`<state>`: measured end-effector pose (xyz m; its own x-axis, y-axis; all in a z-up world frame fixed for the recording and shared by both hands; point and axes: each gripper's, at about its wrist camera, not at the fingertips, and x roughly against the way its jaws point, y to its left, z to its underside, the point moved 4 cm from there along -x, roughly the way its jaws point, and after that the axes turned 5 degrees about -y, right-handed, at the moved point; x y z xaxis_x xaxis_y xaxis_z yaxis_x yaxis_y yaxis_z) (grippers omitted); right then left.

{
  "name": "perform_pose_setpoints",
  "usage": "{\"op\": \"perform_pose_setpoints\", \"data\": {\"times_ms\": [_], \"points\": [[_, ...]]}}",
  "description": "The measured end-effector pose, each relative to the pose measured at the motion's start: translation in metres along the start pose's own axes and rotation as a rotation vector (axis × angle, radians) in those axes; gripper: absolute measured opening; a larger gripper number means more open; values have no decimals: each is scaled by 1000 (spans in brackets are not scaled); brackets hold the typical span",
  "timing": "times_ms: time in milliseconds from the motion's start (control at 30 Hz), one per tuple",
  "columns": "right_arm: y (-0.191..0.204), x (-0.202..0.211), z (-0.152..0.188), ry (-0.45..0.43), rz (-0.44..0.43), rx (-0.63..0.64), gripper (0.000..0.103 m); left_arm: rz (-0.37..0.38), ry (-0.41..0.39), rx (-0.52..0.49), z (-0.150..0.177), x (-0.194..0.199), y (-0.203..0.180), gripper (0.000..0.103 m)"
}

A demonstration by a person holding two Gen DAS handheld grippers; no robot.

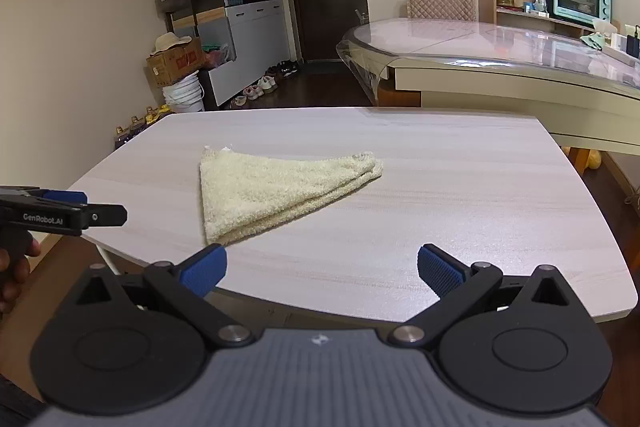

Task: Fold towel

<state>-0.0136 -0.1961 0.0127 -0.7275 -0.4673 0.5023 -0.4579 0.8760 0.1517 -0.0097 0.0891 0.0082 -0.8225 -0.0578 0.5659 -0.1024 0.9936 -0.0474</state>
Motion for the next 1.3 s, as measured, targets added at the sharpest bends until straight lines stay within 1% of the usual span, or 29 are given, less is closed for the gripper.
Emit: {"op": "perform_pose_setpoints", "data": {"times_ms": [267,500,667,800,933,1300], "points": [[1,2,2,4,-1,3,103,16,6,-14,4,0,-8,103],[5,1,4,19,-3,12,103,20,9,0,6,1,-9,103],[7,-1,3,23,-7,17,103,-3,-7,2,6,4,-8,103],[8,0,4,26,-8,23,103,-5,-24,18,4,8,-6,103],[10,0,4,28,-17,26,103,-25,-19,8,3,8,-7,103],[9,1,0,29,-4,45,103,-16,1,-1,3,5,-11,103]]}}
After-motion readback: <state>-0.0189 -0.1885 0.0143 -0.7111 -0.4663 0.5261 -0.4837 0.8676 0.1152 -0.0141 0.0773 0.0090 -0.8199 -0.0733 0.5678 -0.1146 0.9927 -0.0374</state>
